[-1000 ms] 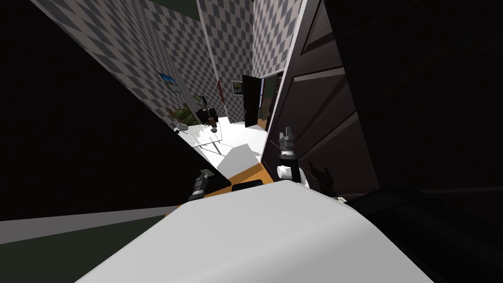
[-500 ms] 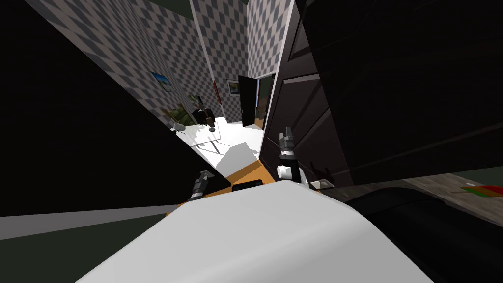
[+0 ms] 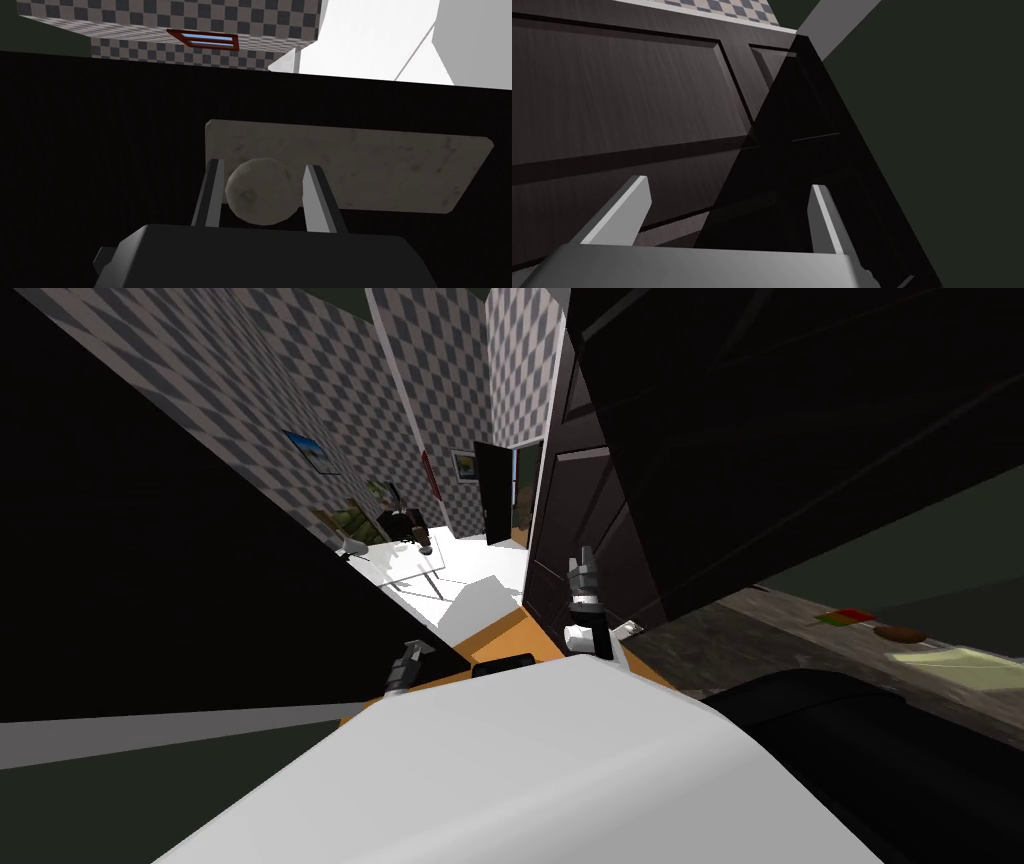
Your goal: Pull the door open
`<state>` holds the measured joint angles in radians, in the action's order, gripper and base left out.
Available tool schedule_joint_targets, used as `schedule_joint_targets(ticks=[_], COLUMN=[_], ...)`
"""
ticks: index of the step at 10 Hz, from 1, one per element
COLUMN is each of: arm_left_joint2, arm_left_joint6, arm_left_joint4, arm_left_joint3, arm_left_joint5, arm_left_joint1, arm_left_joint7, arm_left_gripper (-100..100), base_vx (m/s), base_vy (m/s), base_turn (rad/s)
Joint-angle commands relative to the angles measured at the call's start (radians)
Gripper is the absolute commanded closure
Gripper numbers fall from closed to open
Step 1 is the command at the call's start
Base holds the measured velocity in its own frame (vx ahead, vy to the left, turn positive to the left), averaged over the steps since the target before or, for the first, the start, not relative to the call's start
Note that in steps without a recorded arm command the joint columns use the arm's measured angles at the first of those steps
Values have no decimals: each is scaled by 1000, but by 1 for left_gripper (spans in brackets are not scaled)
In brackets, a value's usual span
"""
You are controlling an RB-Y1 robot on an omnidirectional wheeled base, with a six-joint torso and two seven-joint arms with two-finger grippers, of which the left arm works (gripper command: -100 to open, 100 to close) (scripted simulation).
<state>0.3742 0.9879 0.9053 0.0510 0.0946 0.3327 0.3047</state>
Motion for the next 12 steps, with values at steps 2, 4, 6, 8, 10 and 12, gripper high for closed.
schedule_joint_targets(ticks=[2, 4, 6, 8, 10, 12], arm_left_joint2=[5, 20, 33, 46, 59, 49], arm_left_joint6=[8, 45, 75, 105, 135, 108], arm_left_joint4=[3, -14, -27, -39, -52, -48], arm_left_joint3=[4, 17, 25, 33, 41, 47], arm_left_joint5=[-2, -7, -10, -13, -16, -11], arm_left_joint1=[10, 24, 33, 43, 52, 36], arm_left_joint7=[5, 19, 30, 41, 51, 40], arm_left_gripper=[100, 100, 100, 100, 100, 100], base_vx=[-142, -195, -210, -202, -235, -136], base_vy=[23, 41, 58, 43, 49, 24], base_turn=[-64, -178, -130, -150, -128, -65])
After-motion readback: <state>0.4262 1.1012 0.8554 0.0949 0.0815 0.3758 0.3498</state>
